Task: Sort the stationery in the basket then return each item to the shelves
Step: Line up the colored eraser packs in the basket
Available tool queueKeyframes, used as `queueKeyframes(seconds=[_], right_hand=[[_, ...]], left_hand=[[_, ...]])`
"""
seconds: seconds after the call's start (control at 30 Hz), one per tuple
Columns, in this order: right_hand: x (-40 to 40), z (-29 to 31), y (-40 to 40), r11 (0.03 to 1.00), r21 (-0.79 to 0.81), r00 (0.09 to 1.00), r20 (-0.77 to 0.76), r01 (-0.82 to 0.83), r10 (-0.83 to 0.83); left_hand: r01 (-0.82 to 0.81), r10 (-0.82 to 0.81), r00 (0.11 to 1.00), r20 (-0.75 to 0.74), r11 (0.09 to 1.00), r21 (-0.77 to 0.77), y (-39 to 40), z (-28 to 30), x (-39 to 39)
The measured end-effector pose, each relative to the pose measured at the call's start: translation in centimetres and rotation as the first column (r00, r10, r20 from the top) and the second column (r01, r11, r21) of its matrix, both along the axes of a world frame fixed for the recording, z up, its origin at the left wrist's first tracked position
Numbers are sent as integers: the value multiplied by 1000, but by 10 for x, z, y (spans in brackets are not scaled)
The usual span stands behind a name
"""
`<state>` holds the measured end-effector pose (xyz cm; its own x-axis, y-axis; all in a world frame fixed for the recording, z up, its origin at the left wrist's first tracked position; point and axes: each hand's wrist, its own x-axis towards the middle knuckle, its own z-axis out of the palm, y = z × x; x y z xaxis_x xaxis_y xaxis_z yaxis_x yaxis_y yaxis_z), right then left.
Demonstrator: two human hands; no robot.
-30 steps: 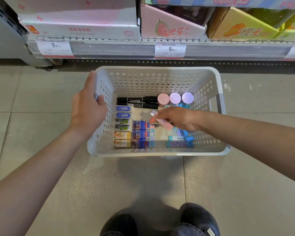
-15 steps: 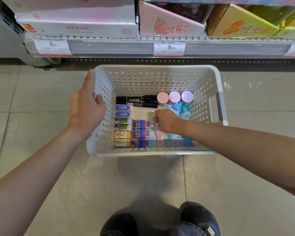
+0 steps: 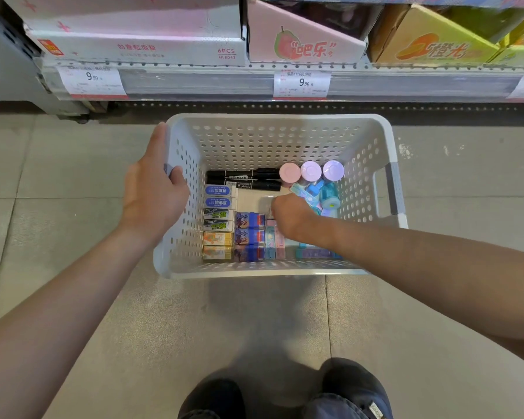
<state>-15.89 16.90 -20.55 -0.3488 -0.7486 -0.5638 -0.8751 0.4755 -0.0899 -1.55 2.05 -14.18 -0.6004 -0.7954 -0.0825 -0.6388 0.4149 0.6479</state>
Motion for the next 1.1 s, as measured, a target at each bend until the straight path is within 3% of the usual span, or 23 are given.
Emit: queueKeyframes(seconds=[0.53, 0.93, 1.03, 1.1], right_hand=[[2, -2, 6, 1000, -16, 998, 53, 25, -24], [-24, -4, 8, 992, -34, 978, 172, -118, 122], [-33, 4, 13, 960, 79, 956, 146, -269, 256], [-29, 6, 23, 881, 210, 899, 218, -424, 381]], left_hand=[[-11, 11, 1000, 13, 1000, -1, 2, 2, -1], [0, 0, 1000, 12, 1000, 1, 0, 0, 0], [13, -13, 1000, 11, 1000, 4, 0, 0, 0], [15, -15, 1000, 8, 1000, 7, 0, 0, 0]])
